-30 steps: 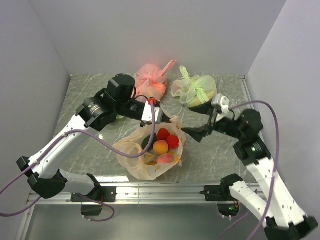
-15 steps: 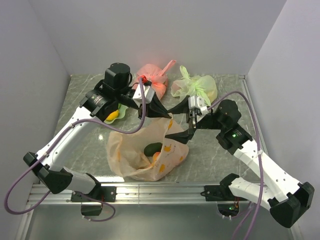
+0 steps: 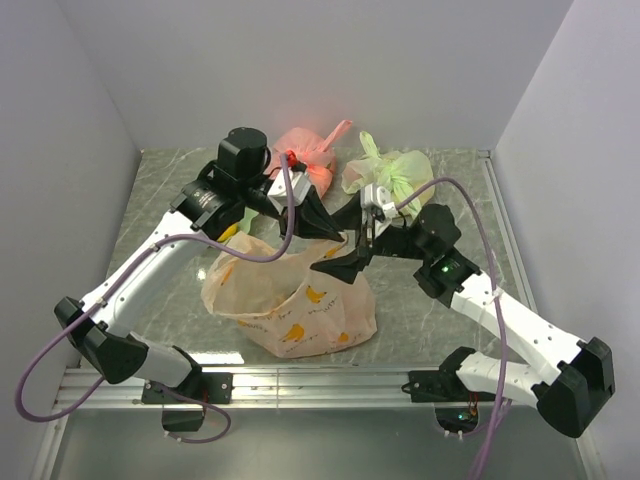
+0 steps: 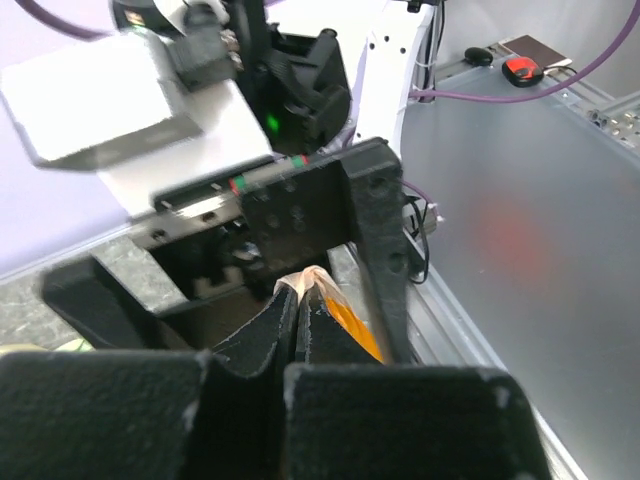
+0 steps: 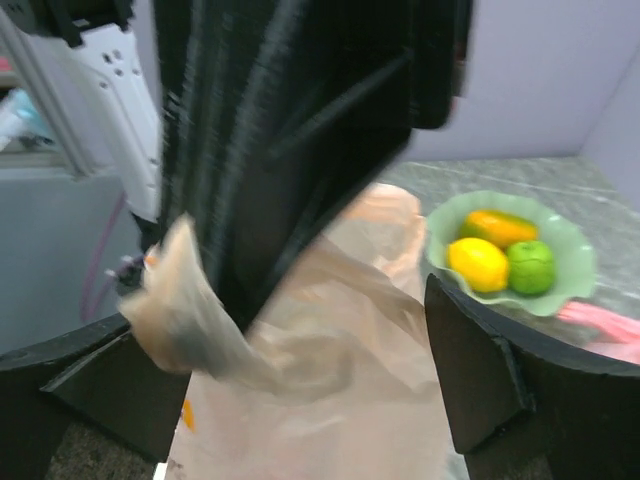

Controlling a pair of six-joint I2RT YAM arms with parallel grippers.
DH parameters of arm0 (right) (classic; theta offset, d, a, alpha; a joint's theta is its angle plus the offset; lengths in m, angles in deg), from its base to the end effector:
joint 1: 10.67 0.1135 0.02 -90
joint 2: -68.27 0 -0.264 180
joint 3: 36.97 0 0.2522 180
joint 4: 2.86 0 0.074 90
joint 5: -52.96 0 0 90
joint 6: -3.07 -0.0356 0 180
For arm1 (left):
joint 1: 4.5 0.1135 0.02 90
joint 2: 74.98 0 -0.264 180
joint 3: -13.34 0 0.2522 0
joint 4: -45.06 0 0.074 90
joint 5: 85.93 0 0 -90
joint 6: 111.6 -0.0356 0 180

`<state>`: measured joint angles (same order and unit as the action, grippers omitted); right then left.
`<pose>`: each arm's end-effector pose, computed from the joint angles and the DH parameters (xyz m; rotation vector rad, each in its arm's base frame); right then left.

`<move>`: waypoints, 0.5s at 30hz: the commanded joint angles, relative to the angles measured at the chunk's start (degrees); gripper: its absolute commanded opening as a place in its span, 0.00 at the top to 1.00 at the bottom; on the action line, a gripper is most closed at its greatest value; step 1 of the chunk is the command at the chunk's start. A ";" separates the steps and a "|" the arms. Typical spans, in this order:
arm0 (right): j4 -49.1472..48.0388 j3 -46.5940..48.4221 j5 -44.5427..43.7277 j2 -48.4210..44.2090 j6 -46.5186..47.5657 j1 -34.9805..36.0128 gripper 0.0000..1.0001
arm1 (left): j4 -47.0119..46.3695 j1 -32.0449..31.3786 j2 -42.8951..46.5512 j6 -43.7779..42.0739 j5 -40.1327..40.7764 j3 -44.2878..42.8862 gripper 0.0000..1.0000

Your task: Place the fake fruits into the plastic bag and tie a complex knot

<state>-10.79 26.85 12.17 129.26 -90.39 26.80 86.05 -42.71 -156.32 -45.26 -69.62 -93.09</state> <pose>0.1736 0.1670 0.3750 -1.1210 1.0843 1.1619 0.2063 -0.2059 0.4584 1.6014 0.9086 -1.3444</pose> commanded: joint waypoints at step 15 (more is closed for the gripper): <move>-9.07 -16.22 -8.08 3.17 -16.75 2.78 0.76 | -18.34 0.34 5.66 5.29 7.15 8.64 1.00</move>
<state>-17.83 12.19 5.59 133.46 -105.30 29.31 74.05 -42.65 -153.96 -41.22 -63.98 -84.41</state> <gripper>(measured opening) 0.329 0.013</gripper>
